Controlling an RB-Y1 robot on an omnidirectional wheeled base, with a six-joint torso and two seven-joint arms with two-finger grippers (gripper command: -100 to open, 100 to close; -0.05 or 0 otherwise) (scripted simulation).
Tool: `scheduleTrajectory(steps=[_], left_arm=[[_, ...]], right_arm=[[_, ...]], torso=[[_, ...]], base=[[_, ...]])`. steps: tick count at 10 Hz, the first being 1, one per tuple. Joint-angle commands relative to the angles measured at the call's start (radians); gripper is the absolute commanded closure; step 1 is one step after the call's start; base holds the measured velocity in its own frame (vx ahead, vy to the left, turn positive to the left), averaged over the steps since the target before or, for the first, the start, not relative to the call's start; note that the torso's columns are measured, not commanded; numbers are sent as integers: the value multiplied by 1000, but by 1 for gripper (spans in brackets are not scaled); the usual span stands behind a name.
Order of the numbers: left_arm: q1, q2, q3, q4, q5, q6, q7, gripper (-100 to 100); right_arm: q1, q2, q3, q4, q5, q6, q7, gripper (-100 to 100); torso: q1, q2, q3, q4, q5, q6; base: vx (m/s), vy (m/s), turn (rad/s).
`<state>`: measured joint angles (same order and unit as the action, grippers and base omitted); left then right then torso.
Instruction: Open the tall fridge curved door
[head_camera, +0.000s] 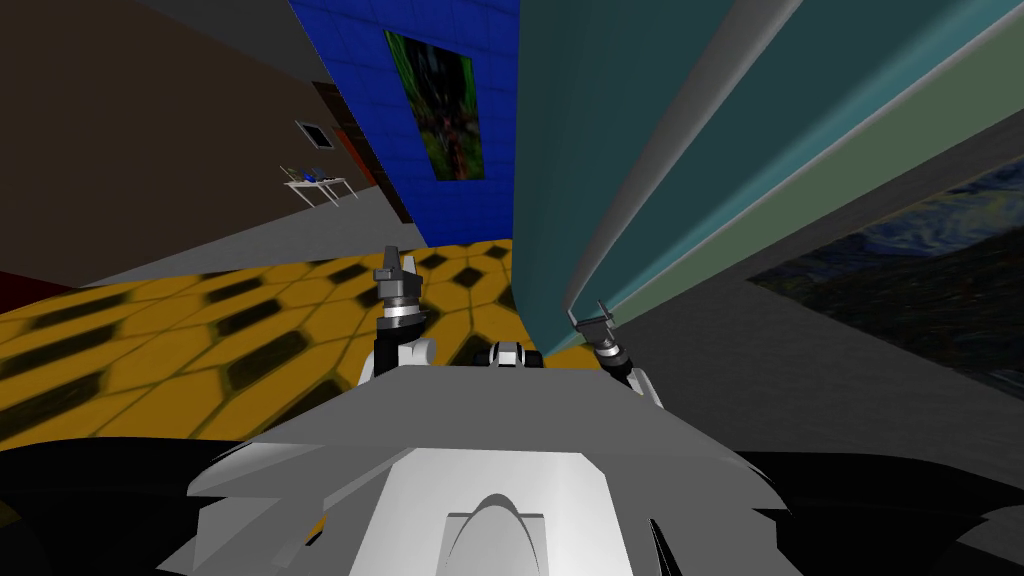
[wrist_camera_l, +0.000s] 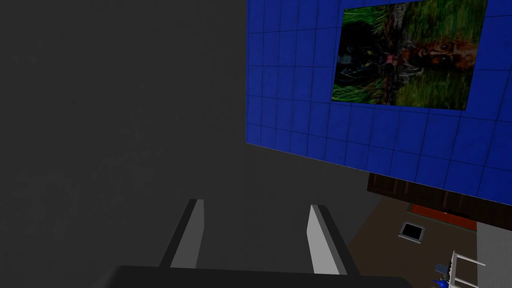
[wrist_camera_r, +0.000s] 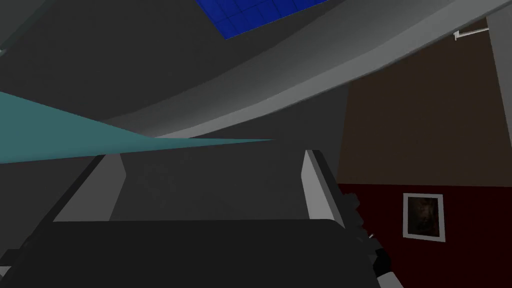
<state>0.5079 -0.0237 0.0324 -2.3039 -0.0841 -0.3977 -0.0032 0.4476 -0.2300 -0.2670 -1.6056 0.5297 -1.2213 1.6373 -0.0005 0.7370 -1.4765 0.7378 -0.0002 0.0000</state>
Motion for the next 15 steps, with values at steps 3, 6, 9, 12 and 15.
scheduleTrajectory(steps=[3, 6, 9, 12, 15], left_arm=[[0, 0, 0, 0, 0, 0, 0, 0], [0, 0, 0, 0, 0, 0, 0, 0], [0, 0, 0, 0, 0, 0, 0, 0], [0, 0, 0, 0, 0, 0, 0, 0], [0, 0, 0, 0, 0, 0, 0, 0]], right_arm=[[15, 17, -18, 47, 23, -40, 109, -100], [26, 45, -40, 107, 50, -80, 199, -100], [31, 63, -50, 134, 62, -98, 252, -100], [40, 106, -67, 180, 81, -128, 327, -100], [48, 162, -81, 215, 95, -151, 383, -100]], torso=[[-1, 0, 0, 0, -1, 0], [-1, 0, 0, 0, -1, 0], [-1, 0, 0, -1, -1, 0], [1, 1, 1, 0, 0, 0], [1, 1, 0, 0, 0, 0]], base=[[39, 1, 0], [42, -8, -1], [16, 6, -24], [5, 5, -17], [10, 10, -31]])
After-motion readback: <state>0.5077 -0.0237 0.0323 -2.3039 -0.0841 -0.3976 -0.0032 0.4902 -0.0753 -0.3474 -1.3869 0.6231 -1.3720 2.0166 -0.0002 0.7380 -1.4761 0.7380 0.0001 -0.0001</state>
